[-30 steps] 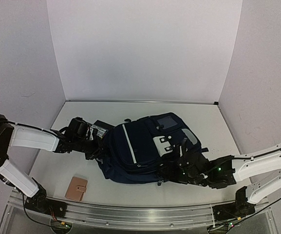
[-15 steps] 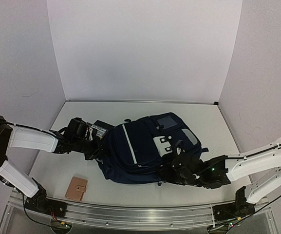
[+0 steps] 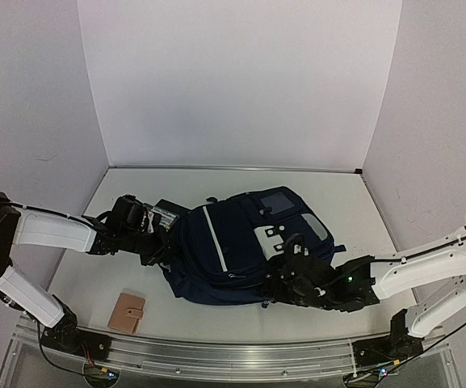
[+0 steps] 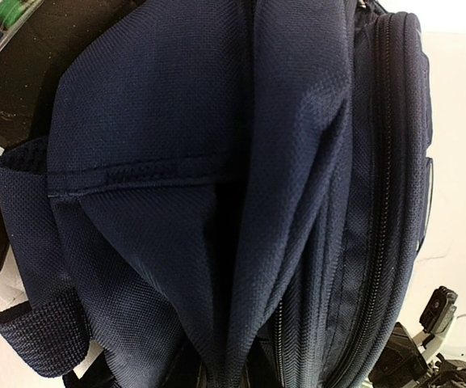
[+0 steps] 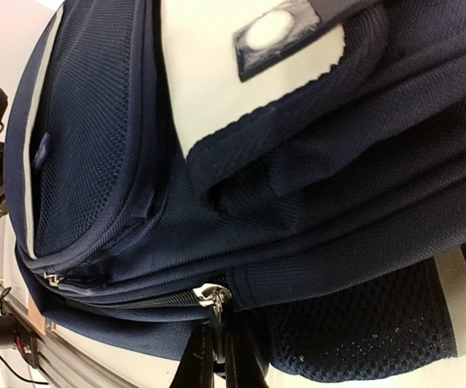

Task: Pack the student bag
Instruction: Unzip the student bag at the center of the board.

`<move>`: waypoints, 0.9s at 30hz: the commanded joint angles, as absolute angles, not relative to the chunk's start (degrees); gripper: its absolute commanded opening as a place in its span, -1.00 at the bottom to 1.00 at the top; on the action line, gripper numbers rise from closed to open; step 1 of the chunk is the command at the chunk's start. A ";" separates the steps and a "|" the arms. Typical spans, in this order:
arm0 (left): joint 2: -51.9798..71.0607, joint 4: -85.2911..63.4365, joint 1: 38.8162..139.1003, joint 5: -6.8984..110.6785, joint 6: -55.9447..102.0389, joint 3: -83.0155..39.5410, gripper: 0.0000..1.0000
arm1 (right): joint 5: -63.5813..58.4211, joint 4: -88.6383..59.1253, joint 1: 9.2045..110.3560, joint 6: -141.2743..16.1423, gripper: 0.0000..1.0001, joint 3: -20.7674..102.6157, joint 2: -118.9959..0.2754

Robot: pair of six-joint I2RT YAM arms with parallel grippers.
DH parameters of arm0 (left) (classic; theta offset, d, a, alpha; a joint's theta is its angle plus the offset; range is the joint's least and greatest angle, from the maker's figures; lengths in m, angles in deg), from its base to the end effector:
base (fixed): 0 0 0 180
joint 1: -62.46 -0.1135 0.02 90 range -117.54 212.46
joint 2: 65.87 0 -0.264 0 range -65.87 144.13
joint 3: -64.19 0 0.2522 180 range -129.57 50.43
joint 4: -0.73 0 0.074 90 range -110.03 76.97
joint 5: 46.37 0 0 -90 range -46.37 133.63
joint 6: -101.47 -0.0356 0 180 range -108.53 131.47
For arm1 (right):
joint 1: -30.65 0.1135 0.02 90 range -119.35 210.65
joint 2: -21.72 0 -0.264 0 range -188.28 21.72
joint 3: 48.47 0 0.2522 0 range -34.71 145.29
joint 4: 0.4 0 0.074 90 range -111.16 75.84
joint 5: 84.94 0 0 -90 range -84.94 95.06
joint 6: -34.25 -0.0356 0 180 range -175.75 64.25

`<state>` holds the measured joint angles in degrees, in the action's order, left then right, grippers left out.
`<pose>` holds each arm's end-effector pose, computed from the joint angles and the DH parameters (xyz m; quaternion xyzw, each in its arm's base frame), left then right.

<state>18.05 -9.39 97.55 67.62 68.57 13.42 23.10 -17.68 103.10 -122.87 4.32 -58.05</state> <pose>0.2214 -0.1732 0.1651 -0.0905 0.8972 -0.4118 0.1316 0.0935 0.2590 0.1836 0.0186 0.9118 0.3103 0.2682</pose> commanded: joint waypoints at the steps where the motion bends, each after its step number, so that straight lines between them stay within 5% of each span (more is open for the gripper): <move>1: 15.72 -5.15 97.88 67.94 69.95 13.95 -1.00 | 21.35 -18.78 103.66 -123.24 -1.00 6.82 -57.98; 27: 13.29 0.57 105.78 59.58 76.01 17.17 -0.99 | 9.56 -10.94 112.03 -115.43 -1.00 38.22 -84.28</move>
<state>15.64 -5.80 102.13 59.56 73.53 17.13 12.34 -18.13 110.76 -118.28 30.63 -82.12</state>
